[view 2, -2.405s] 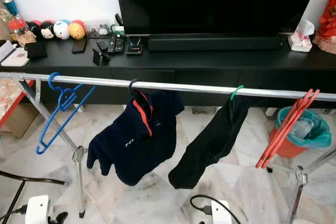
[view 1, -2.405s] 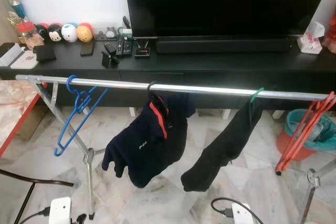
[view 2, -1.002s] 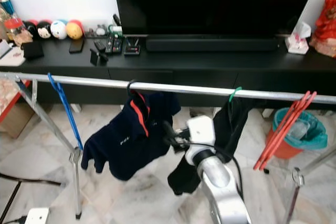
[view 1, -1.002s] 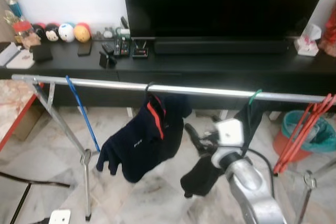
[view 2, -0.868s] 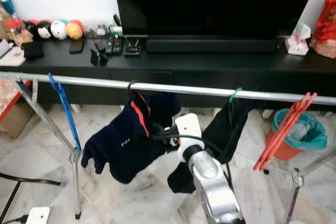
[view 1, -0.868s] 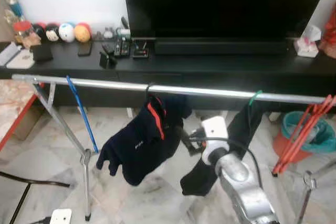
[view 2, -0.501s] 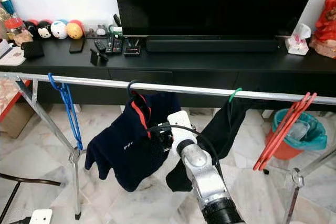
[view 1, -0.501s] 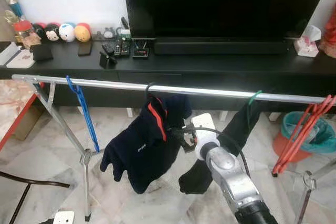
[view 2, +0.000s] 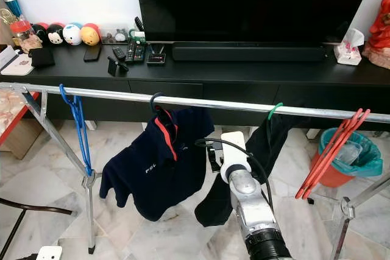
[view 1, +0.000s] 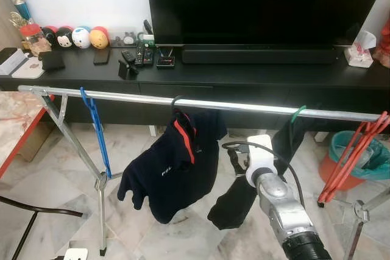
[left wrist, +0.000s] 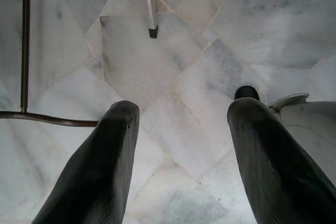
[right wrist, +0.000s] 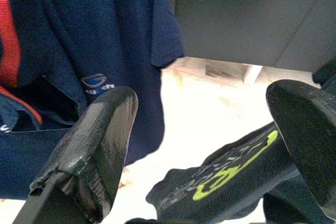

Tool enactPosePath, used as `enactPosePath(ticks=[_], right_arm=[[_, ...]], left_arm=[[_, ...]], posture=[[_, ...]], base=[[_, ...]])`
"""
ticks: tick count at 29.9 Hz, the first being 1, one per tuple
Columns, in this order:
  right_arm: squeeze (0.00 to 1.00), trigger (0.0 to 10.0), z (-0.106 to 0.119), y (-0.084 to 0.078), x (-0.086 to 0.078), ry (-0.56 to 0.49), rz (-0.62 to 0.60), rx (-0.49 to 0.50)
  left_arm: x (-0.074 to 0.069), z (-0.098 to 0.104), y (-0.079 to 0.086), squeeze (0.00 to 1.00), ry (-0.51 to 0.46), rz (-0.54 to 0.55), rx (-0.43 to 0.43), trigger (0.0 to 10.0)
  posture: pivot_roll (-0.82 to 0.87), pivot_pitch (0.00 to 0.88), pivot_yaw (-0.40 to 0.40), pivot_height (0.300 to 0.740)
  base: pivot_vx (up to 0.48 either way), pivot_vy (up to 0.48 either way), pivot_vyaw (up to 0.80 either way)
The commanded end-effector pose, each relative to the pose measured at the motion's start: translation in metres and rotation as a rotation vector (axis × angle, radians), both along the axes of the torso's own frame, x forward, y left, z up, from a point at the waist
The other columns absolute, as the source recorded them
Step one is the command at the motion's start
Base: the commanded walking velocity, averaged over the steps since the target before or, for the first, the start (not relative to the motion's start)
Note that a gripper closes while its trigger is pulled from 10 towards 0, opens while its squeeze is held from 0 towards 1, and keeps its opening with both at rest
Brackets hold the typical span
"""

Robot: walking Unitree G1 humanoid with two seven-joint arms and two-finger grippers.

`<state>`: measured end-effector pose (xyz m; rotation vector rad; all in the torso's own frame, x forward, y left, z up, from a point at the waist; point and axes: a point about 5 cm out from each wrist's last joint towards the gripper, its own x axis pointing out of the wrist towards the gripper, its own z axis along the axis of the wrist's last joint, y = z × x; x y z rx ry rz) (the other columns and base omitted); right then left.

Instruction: Hang hanger

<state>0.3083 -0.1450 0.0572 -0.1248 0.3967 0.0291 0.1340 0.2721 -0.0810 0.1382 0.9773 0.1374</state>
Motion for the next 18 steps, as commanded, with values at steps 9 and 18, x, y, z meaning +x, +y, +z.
enactPosePath(ticks=[9,18], right_arm=[[0.00,10.0,-0.001,-0.015,-0.003,-0.005,-0.087,-0.019],[0.00,10.0,0.024,-0.012,0.003,-0.212,-0.099,0.041]], left_arm=[[-0.009,0.000,0.013,0.00,0.063,0.007,0.015,10.0],[-0.001,0.006,0.021,0.00,0.061,-0.006,0.046,10.0]], posture=[[0.00,0.000,0.031,0.740],[0.00,0.000,0.033,0.740]], base=[[0.000,0.000,0.00],[0.000,0.000,0.00]])
